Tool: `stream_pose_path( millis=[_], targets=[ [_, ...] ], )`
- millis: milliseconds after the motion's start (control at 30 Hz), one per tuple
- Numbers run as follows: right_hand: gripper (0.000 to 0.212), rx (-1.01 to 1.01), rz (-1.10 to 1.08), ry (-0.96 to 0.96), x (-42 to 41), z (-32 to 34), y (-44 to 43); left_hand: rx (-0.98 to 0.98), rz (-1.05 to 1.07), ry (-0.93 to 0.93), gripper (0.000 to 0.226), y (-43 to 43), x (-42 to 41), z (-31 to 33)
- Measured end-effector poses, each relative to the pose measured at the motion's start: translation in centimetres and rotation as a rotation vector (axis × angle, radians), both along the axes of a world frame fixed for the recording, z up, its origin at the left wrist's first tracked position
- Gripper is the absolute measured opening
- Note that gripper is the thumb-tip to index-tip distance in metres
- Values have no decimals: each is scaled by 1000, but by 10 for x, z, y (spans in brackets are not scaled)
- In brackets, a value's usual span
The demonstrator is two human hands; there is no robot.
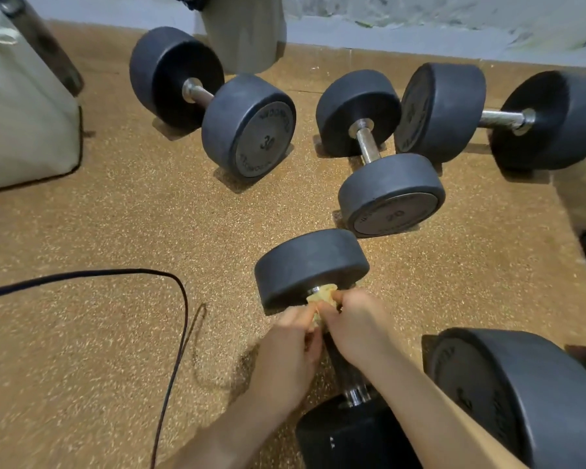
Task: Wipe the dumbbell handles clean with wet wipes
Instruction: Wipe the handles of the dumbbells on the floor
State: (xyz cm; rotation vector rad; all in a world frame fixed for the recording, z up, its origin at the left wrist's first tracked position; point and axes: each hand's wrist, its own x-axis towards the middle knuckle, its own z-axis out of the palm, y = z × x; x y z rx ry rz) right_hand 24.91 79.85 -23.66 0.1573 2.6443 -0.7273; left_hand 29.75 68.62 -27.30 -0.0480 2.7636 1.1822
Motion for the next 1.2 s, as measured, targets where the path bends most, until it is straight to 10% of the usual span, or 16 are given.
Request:
stream_pose_path(
  millis=[267,433,833,1200],
  targets=[
    [51,271,231,-115,-3,-8,-9,-43,54,-38,28,-13,-2,-1],
    [47,486,330,-151,8,10,-13,-79,49,433,31,-39,-18,15],
    [27,517,192,-200,6,2,-7,-380,-193,349,48,-29,-69,23],
    [36,134,69,-261,-9,-11,-17,72,-3,202,50,-74,-43,20]
  ],
)
